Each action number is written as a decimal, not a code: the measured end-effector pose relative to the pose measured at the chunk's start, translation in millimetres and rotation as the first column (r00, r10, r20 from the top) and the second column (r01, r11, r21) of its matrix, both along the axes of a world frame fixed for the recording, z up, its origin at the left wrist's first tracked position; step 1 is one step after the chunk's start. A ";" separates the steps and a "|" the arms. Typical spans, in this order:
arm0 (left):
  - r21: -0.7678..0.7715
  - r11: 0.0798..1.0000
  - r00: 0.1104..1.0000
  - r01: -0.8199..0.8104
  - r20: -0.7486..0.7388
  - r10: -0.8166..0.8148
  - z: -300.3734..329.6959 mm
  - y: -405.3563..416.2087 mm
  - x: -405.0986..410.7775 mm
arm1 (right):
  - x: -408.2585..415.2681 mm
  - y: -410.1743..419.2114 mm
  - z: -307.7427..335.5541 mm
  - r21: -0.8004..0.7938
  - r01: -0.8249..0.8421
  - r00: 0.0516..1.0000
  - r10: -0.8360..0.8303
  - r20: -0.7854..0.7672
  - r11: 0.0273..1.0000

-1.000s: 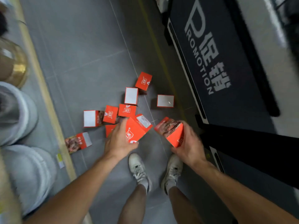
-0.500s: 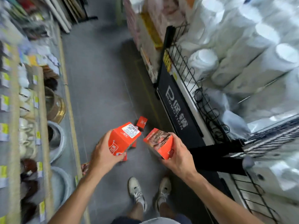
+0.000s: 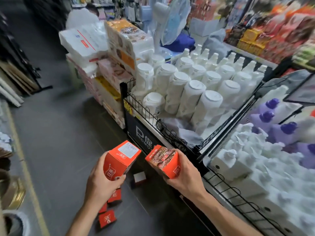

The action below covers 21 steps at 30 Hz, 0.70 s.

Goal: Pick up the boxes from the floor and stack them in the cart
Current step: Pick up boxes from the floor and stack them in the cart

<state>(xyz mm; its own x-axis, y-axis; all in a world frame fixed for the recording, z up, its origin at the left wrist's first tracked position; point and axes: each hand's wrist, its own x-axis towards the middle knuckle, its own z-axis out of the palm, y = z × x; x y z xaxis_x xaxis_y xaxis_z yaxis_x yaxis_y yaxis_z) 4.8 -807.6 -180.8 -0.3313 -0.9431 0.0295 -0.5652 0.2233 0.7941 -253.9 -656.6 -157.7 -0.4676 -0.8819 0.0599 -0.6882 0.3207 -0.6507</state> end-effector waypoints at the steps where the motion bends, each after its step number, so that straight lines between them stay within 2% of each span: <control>1: -0.011 1.000 1.000 0.029 -0.004 -0.029 5.9 3.9 -5.3 | -3.9 9.5 4.4 -0.012 0.019 1.000 -0.019 -0.011 1.000; 9: -0.166 0.969 0.983 0.181 -0.012 -0.186 60.4 60.4 -39.1 | -26.5 87.9 34.9 -0.109 0.104 0.994 -0.107 -0.023 0.989; 17: -0.183 0.922 0.938 0.342 0.004 -0.347 84.2 123.4 -73.4 | -21.7 190.8 55.1 -0.203 0.234 0.972 -0.233 0.031 0.951; 21: -0.184 0.863 0.874 0.471 -0.030 -0.484 81.0 148.5 -113.2 | -21.4 246.8 63.0 -0.192 0.391 0.920 -0.390 0.045 0.900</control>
<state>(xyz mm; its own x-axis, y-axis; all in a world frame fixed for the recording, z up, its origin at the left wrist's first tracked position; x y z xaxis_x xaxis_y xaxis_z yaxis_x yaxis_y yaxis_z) -108.3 -659.1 -99.8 -0.7307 -0.6488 0.2125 -0.2974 0.5827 0.7563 -275.4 -409.7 -94.7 -0.7728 -0.5998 0.2073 -0.5301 0.4304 -0.7306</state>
